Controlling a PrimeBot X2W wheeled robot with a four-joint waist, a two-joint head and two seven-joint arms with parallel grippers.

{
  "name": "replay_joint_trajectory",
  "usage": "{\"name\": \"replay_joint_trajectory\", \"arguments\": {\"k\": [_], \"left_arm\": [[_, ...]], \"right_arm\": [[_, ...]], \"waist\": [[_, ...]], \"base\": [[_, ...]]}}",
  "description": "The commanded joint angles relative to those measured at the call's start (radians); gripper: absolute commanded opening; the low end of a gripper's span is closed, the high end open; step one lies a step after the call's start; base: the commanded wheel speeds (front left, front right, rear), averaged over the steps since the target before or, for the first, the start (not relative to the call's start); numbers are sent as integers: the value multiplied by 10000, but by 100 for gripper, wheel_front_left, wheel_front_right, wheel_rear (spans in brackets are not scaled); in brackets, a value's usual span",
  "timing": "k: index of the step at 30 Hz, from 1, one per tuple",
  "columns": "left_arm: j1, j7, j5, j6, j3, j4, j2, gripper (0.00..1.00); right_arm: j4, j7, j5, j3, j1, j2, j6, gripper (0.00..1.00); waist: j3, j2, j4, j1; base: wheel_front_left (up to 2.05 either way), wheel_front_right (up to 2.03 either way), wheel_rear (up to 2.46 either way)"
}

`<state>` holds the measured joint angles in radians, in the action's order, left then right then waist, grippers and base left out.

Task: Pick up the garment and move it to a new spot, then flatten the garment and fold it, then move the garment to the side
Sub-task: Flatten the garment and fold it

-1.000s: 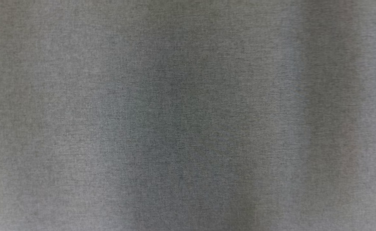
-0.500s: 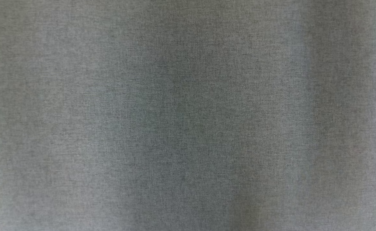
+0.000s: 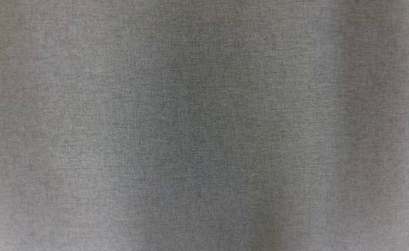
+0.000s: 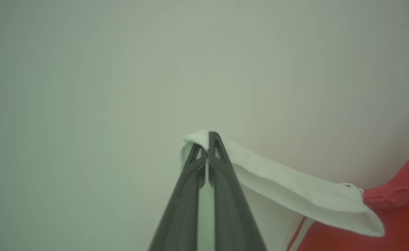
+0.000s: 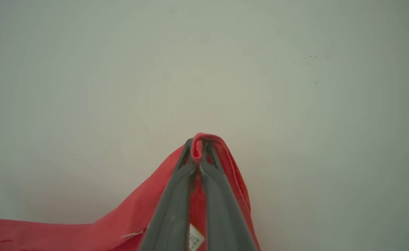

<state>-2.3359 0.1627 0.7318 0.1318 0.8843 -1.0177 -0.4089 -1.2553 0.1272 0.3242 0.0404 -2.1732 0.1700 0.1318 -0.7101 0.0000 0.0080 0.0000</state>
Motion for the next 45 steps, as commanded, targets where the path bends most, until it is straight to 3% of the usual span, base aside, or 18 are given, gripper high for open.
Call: {"name": "replay_joint_trajectory", "arguments": {"k": [1, 9, 14, 18, 24, 31, 37, 41, 45], "left_arm": [[-68, 151, 183, -24, 25, -57, 30, 0], [1189, 781, 922, -24, 495, 641, -388, 0], [2751, 1008, 1596, -24, 183, 1350, -707, 0], [4418, 1039, 1749, -127, -626, 2412, -1135, 0], [7193, 1024, 1566, -717, -1624, 4390, -1598, 0], [11481, 1025, 1354, -2145, -3014, 7705, -2099, 0], [15166, 1025, 945, -2981, -3857, 10034, -2274, 0], [17368, 1026, 800, -3259, -4173, 11069, -2133, 0], [19294, 1026, 780, -3339, -4467, 11702, -1619, 0]], "right_arm": [[-56, 74, 49, -59, -34, -41, -27, 0], [283, 119, 443, -798, 834, -196, -27, 0], [951, 123, 1275, -1403, 2276, -271, -27, 0], [1876, 148, 2138, -2028, 3835, -197, -27, 0], [3382, 57, 3425, -2645, 6118, 253, -27, 0], [5430, 195, 4831, -3103, 9552, 743, -27, 0], [6759, 144, 5405, -3399, 12260, 843, -27, 0], [7544, 132, 5624, -3477, 14001, 894, -26, 0], [8190, 193, 5845, -3261, 15739, 879, -26, 0]], "waist": [[-51, 0, 29, 0], [20, 0, 101, 0], [539, 0, 134, 0], [1109, 0, 33, 0], [1850, 0, -7, 0], [2781, 0, -191, 0], [3506, 0, -286, 0], [3895, 0, -263, 0], [4244, 0, -123, 0]], "base": [[0, 0, 0], [0, 0, 0], [0, 0, 0], [0, 0, 0], [0, 0, 0], [0, 0, 0], [0, 0, 0], [0, 0, 0], [0, 0, 0]]}}
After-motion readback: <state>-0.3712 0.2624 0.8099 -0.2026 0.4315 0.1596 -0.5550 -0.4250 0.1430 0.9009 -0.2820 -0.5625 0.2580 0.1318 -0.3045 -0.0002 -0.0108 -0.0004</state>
